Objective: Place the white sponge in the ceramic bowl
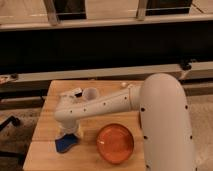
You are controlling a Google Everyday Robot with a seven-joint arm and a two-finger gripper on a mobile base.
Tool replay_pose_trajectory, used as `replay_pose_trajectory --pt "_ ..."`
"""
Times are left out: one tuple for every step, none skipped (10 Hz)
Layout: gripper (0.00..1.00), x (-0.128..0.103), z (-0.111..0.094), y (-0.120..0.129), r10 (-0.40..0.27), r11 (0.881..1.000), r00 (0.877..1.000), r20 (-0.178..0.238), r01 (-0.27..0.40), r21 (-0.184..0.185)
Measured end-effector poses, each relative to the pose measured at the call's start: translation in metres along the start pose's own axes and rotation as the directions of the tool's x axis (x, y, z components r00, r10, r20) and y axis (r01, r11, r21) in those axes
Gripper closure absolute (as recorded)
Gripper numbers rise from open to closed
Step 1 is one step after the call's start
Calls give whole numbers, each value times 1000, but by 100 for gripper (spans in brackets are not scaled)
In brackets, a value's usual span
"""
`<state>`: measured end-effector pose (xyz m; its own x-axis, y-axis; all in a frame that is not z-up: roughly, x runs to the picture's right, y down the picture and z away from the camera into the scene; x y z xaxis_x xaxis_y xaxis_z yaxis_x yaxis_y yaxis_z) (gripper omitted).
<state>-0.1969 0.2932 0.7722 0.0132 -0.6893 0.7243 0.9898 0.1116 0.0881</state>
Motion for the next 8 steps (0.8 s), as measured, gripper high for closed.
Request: replay_pose_trajectory --pt "20 -1 0 1 18 1000 1000 -6 -18 6" --pt "20 -1 0 2 32 999 999 -9 -32 11" --pt "20 -1 -1 3 40 999 999 -12 -40 16" --pt "20 -2 -1 3 54 998 998 -16 -54 19" --pt "20 -4 -1 3 75 997 997 -22 -74 20" --pt "20 -4 -1 2 88 996 996 -28 -87 21" --pt "20 -5 -1 2 108 994 993 -35 -108 20" --pt "20 -5 -1 3 121 993 992 -38 -120 18"
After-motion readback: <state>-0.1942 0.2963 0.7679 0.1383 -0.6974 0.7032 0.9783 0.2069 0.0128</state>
